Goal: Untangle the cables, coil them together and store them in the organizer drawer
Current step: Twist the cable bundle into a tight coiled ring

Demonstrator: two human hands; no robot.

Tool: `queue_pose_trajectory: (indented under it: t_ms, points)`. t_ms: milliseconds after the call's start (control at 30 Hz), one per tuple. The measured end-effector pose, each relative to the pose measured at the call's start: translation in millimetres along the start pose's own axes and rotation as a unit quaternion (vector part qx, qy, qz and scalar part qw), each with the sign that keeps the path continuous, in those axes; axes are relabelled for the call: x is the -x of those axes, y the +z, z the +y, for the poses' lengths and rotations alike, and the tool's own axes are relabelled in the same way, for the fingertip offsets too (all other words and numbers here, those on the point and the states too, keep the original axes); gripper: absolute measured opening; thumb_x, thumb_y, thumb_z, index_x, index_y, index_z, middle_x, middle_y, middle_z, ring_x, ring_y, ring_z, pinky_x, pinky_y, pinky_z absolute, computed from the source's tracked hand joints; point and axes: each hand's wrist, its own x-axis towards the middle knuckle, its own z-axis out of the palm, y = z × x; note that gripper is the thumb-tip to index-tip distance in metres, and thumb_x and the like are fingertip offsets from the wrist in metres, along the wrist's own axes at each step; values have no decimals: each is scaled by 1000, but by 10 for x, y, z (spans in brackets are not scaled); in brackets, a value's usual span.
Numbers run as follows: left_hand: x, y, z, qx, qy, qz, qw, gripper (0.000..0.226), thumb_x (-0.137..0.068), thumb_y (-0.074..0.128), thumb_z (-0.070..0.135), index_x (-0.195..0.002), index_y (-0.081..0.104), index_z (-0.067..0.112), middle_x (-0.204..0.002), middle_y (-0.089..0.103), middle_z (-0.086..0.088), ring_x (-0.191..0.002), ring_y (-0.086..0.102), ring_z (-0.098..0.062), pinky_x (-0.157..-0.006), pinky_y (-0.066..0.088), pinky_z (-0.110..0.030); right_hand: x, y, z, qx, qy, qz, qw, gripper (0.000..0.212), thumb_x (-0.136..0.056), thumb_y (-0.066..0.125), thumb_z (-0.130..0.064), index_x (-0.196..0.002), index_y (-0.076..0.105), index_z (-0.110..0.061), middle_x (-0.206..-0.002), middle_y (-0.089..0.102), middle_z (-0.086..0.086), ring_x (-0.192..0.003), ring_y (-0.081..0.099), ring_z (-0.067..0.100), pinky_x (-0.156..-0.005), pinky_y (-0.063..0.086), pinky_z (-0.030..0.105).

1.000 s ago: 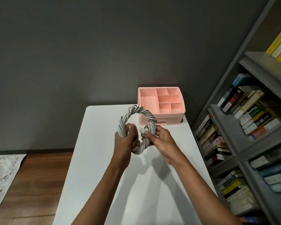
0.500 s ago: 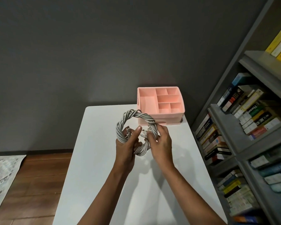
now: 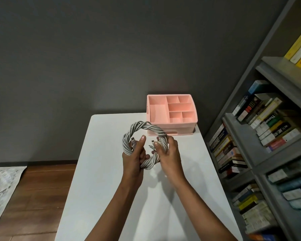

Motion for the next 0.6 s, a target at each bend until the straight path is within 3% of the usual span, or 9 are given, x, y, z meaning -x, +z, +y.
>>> queue_pose_trajectory:
  t_ms: [100,167,333,400,533,600]
  points:
    - [0,-4,8,-5,5,4,1000,40,-84,67,18,-65,33,25,-52,18,7,-44,17,-8,-44,25,-19,-23,-17,10,-70,39,-17,997,56,-68,72,-54,-114,59,-25,-117,57,6,-106,63,18,-96,50,43]
    - [3,-6,-5,-11,9,3,1000,39,-83,68,19,-65,34,24,-52,19,6,-45,20,-8,-44,28,-19,1,-9,-2,-55,35,-31,997,62,-62,78,-53,-113,56,-27,-115,59,3,-107,62,15,-95,50,38]
    - [25,4,-36,-27,18,16,999,38,-86,67,17,-64,36,23,-50,23,7,-43,23,-7,-45,30,-19,30,-53,-42,31,-13,11,999,43,-75,77,-16,-111,54,-13,-106,65,5,-99,63,20,-80,47,22]
    - [31,15,-39,-31,19,24,999,37,-86,67,17,-65,38,23,-50,23,7,-42,23,-8,-44,31,-19,48,-77,-75,71,-9,1,997,38,-83,70,-22,-114,51,-11,-109,66,7,-101,63,24,-78,46,22]
    - [28,9,-29,-46,20,38,998,29,-87,67,23,-67,45,22,-53,24,3,-41,23,-9,-42,34,-19,72,-96,-123,221,-11,-41,974,46,-96,49,-41,-125,41,-6,-118,60,19,-111,55,36,-81,43,35]
    - [23,-4,-11,-40,18,28,999,31,-89,64,22,-64,47,23,-55,24,1,-40,23,-8,-40,34,-19,51,-77,-104,234,-16,-55,971,45,-98,44,-43,-122,42,-5,-116,61,21,-109,55,38,-80,43,37]
